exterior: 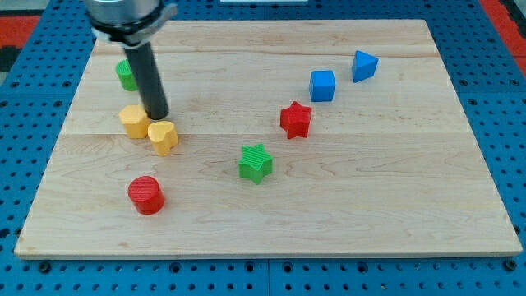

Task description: Place the yellow heart parallel above the red circle

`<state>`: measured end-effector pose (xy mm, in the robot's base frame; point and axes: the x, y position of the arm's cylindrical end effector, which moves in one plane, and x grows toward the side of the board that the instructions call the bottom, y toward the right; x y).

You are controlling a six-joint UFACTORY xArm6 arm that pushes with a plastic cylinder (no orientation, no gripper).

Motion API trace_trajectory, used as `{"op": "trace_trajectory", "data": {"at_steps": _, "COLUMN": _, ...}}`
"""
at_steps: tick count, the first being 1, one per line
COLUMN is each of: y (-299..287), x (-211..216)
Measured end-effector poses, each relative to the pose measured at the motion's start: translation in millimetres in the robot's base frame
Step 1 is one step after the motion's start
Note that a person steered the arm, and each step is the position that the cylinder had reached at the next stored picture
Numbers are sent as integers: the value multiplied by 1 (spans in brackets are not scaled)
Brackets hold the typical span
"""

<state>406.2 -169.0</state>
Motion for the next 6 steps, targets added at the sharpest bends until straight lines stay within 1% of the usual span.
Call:
{"op": "trace_trajectory", "data": {"at_steps": 1, "y": -35, "x": 3}}
{"op": "trace_trajectory", "data": {"at_steps": 2, "y": 15, "x": -20}}
{"op": "trace_trajectory", "data": {"at_steps": 3, "y": 68, "x": -5}}
{"op": "trace_trajectory", "data": {"at_steps": 4, "y": 32, "x": 23}}
{"op": "trace_trajectory", "data": {"at_steps": 5, "y": 32, "x": 43}}
{"op": "trace_trajectory", "data": {"at_steps": 6, "y": 3, "x": 43}}
